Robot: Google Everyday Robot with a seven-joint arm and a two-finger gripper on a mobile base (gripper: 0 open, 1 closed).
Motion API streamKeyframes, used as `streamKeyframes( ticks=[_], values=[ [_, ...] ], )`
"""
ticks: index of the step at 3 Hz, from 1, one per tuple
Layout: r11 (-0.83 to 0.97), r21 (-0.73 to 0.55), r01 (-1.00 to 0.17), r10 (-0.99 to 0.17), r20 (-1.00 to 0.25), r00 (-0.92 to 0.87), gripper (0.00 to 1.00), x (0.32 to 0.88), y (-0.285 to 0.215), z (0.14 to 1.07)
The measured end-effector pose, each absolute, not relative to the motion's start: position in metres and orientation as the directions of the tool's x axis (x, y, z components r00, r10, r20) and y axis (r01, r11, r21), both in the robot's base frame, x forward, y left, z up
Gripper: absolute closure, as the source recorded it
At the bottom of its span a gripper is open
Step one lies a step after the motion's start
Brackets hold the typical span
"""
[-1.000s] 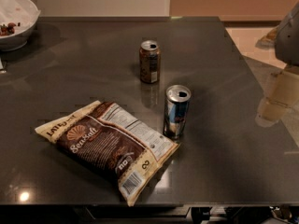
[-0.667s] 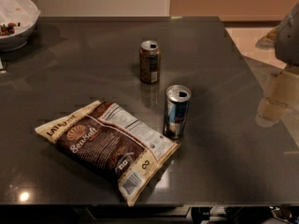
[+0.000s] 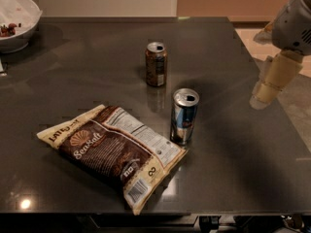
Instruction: Pick orange can
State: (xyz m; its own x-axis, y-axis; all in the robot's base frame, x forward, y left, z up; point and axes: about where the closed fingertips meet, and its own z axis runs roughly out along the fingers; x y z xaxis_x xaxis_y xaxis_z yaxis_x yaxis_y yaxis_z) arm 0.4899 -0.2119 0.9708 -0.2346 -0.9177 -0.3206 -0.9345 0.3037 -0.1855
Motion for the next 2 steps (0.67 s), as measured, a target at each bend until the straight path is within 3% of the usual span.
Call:
streamKeyframes(
  ticks=[2],
  values=[
    [0.297, -0.167, -0.940, -0.851, -0.493, -0.182, 0.00, 0.563, -0.161, 0.966]
  ],
)
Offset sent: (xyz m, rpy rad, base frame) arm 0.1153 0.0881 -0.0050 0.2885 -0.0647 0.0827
